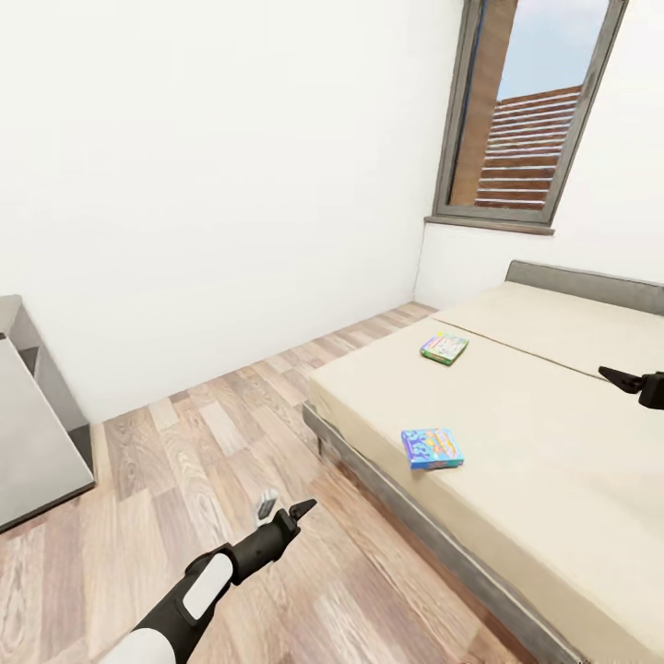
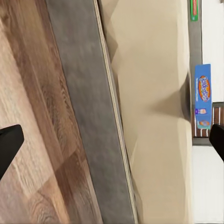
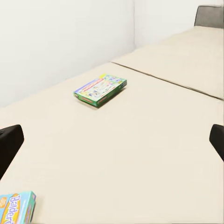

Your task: Put all the toys in the child's room - the three board games (two on the bed and one on the table), the two jigsaw puzzles on the table, and the tennis ball on the table - inside the toy box on the table in the child's room.

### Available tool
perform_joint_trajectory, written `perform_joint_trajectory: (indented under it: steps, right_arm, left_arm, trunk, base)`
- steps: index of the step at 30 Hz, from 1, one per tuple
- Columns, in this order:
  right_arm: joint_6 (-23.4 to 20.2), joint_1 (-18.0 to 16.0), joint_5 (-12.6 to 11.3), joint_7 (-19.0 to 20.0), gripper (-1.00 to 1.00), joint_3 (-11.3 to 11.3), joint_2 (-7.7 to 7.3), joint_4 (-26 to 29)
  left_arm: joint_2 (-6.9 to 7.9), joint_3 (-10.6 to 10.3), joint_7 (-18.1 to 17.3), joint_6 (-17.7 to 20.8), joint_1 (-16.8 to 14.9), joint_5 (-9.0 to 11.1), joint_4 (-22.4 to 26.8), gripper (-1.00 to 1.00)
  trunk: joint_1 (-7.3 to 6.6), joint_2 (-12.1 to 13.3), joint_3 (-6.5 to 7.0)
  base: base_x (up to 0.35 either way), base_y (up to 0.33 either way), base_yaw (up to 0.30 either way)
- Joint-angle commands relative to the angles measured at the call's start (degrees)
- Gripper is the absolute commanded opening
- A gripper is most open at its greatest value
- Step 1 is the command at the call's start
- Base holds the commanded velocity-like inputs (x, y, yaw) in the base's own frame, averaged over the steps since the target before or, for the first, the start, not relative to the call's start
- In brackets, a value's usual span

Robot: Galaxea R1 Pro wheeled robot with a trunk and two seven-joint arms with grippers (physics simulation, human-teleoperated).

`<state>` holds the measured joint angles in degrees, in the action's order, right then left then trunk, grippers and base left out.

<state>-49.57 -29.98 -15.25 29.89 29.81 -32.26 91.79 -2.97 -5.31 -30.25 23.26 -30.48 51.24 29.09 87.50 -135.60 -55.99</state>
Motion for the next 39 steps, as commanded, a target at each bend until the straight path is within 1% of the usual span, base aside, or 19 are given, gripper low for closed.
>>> perform_joint_trajectory:
  steps: [1, 6, 7, 9, 10, 14, 15, 18, 19, 21, 23, 26, 29, 39]
  right_arm:
    - [-0.3, -0.1, 0.0, 0.3, 1.00, 0.1, 0.00, 0.0]
    - [-0.3, 0.0, 0.0, 0.3, 1.00, 0.1, 0.00, 0.1]
    - [-0.3, 0.0, 0.0, 0.3, 1.00, 0.0, 0.00, 0.1]
    - [-0.3, 0.0, 0.0, 0.3, 1.00, 0.0, 0.07, 0.1]
    - [-0.3, 0.0, 0.0, 0.3, 1.00, 0.0, 0.33, 0.1]
    - [-0.3, 0.0, 0.0, 0.3, 1.00, 0.1, 0.57, 0.2]
    - [0.3, 0.1, 0.1, 0.4, 1.00, 0.1, 0.92, 0.0]
    - [0.4, 0.1, 0.0, 0.4, 1.00, 0.1, 0.94, 0.0]
    - [0.5, 0.1, 0.0, 0.4, 1.00, 0.2, 0.96, 0.1]
    - [0.5, 0.1, 0.0, 0.4, 1.00, 0.2, 0.96, 0.1]
    - [0.5, 0.2, 0.0, 0.4, 1.00, 0.2, 0.99, 0.2]
    - [0.4, 0.1, -0.1, 0.3, 1.00, 0.3, 1.00, 0.4]
    - [0.4, 0.1, -0.1, 0.3, 1.00, 0.4, 0.98, 0.4]
    - [0.3, 0.1, -0.1, 0.3, 1.00, 0.4, 0.97, 0.4]
  left_arm:
    - [-0.01, -0.1, 0.0, 0.4, 0.0, 0.6, 0.0, 1.00]
    - [0.10, 0.0, -0.3, -0.1, 0.2, 0.6, 0.1, 1.00]
    - [0.27, -0.4, -2.7, -3.1, 0.3, 0.2, 0.4, 1.00]
    - [0.34, -0.4, -4.6, -4.9, 0.4, 0.0, 0.3, 1.00]
    - [0.39, -0.4, -7.2, -7.3, 0.5, 0.0, 0.1, 1.00]
    - [0.45, -0.3, -8.8, -8.1, 0.5, 0.3, -0.2, 1.00]
    - [0.41, -0.7, -10.2, -8.3, 0.5, 0.1, -0.2, 1.00]
    - [0.27, -0.6, -10.7, -8.5, 0.5, 0.2, -0.2, 1.00]
    - [0.33, -0.2, -10.9, -8.3, 0.5, 0.5, -0.2, 1.00]
    - [0.35, -0.1, -10.9, -8.2, 0.5, 0.7, -0.2, 1.00]
    - [0.35, -0.2, -10.7, -7.4, 0.5, 0.7, -0.3, 1.00]
    - [0.35, -0.1, -10.2, -5.1, 0.4, 0.8, -0.3, 1.00]
    - [0.37, 0.0, -10.1, -4.3, 0.5, 0.9, -0.3, 1.00]
    - [0.36, 0.0, -10.1, -3.6, 0.5, 1.0, -0.3, 1.00]
  trunk:
    - [0.00, 0.0, -0.05]
    - [0.00, 0.0, -0.05]
    - [0.00, 0.0, -0.05]
    - [0.00, 0.0, -0.05]
    - [0.00, 0.0, -0.05]
    - [0.00, 0.0, -0.05]
    - [0.00, 0.0, -0.05]
    - [0.00, 0.0, -0.05]
    - [0.00, 0.0, -0.05]
    - [0.00, 0.0, -0.05]
    - [0.00, 0.0, -0.05]
    - [0.00, 0.0, -0.05]
    - [0.00, 0.0, -0.05]
    - [0.00, 0.0, -0.05]
  base:
    - [0.050, 0.051, -0.297]
    - [0.027, 0.028, -0.297]
    - [0.007, 0.007, -0.297]
    - [0.005, 0.005, -0.297]
    - [0.002, 0.002, -0.297]
    - [0.001, 0.001, -0.296]
    - [0.000, 0.000, -0.062]
    - [0.000, 0.000, -0.040]
    - [0.000, 0.000, -0.008]
    - [0.000, 0.000, -0.006]
    - [0.000, 0.000, -0.002]
    - [0.000, 0.000, 0.000]
    - [0.000, 0.000, -0.025]
    - [0.000, 0.000, -0.210]
